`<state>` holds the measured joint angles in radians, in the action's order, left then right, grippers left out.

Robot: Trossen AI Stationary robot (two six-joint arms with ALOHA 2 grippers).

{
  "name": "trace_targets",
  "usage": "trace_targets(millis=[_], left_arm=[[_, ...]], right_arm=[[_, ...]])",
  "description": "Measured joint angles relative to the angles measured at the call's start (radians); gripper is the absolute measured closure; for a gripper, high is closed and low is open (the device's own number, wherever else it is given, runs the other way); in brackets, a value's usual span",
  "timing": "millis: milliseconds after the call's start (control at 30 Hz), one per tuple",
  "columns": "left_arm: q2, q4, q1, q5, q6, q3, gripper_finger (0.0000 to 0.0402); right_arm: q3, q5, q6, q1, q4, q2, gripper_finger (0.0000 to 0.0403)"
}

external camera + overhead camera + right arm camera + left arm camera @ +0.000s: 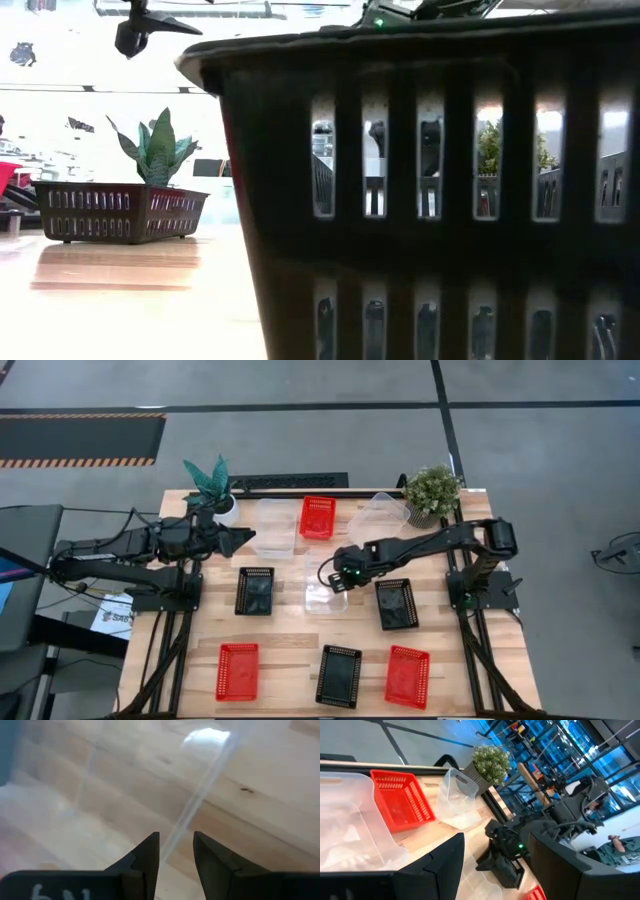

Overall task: Stack baskets by color
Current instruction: Adjust the top right transparent bin

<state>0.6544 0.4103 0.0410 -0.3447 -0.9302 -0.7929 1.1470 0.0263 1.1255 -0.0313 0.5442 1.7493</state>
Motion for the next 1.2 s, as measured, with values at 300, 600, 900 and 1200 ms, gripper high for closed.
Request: trace_targets(millis=[300,600,900,1200], left_arm=[[0.000,-0.001,0.000,0.009,-0.002,0.000,0.0193],[0.000,-0.002,0.000,0.000,0.004,0.000,0.0193],[0.000,0.000,0.000,-0.001,0.003,0.000,0.0193],[0.000,0.000,0.000,-0.001,-0.018,0.000,0.0193]], right_arm=[[0.088,-0.032,-0.030,-0.033,0.156,-0.137,0.0256],[0.125,-0.245,-0.216,-0.239,0.227,-0.231,0.0285],[0.123,-0.181,-0.359,-0.435,0.233,-0.064,0.0295],[0.123,-0.069,-0.431,-0.427,0.210,0.059,0.0295]])
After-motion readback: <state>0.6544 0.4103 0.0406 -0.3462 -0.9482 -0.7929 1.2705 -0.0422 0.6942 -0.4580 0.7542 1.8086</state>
